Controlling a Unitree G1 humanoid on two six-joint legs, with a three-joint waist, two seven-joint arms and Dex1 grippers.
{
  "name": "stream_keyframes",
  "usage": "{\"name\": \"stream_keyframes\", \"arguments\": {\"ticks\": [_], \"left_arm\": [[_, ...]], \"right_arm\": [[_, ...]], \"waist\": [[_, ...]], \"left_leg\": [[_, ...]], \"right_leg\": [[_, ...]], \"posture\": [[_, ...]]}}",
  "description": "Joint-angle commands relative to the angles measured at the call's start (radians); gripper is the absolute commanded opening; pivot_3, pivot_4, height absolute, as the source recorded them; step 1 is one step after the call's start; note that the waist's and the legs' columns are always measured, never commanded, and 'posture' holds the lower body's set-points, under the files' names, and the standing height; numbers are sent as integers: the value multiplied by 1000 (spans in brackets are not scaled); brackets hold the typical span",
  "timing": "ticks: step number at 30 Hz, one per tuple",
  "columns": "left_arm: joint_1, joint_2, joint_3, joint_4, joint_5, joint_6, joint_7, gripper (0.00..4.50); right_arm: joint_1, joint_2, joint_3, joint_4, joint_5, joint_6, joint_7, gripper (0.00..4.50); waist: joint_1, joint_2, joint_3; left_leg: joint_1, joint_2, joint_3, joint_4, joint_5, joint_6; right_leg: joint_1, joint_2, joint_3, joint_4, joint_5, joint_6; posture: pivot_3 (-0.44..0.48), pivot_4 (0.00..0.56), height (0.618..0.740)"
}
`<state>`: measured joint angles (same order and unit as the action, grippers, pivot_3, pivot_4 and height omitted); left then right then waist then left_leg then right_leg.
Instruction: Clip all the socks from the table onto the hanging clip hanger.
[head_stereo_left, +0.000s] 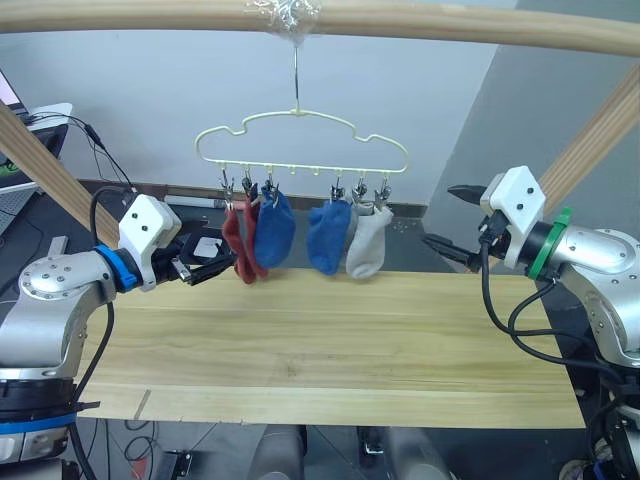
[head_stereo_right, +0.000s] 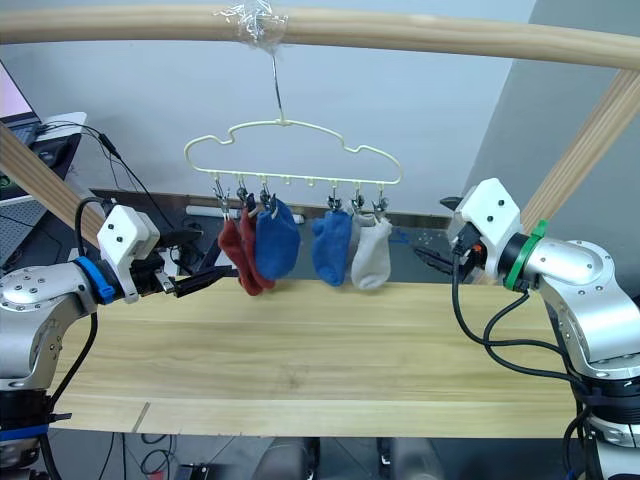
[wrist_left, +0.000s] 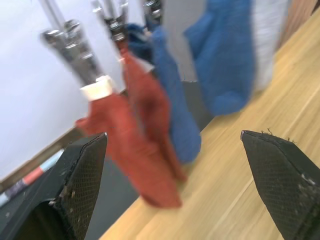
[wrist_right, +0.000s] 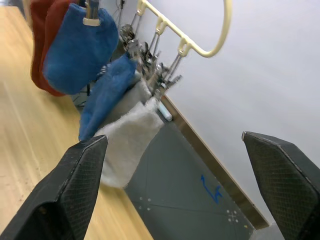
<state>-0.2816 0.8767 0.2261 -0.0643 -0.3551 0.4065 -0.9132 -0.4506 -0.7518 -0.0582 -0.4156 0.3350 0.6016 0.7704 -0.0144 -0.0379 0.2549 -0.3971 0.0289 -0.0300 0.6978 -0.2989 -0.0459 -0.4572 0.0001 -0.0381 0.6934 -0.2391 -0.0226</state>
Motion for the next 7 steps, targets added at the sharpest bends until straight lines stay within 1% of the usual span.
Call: {"name": "stream_keyframes", "arguments": {"ticks": [1,4,7], "left_arm": [[21,50,40,-18,38,2,28,4474],[27,56,72,0,17,-4,21,4474],[12,30,95,16,-8,-5,35,4474]], "right_arm": [[16,-31,-41,-26,28,-25,38,4500],[29,-37,-49,-26,38,-30,47,4500],[26,-33,-45,-10,31,-41,39,4500]], "waist": [[5,0,-4],[16,0,-14],[21,1,-26]], "left_leg": [[0,0,0,0,0,0],[0,0,0,0,0,-1],[0,0,0,0,1,-1]], "right_leg": [[0,0,0,0,0,0],[0,0,0,0,2,-4],[0,0,0,0,2,-4]], "posture": [[81,105,692],[84,98,692],[93,88,692]]}}
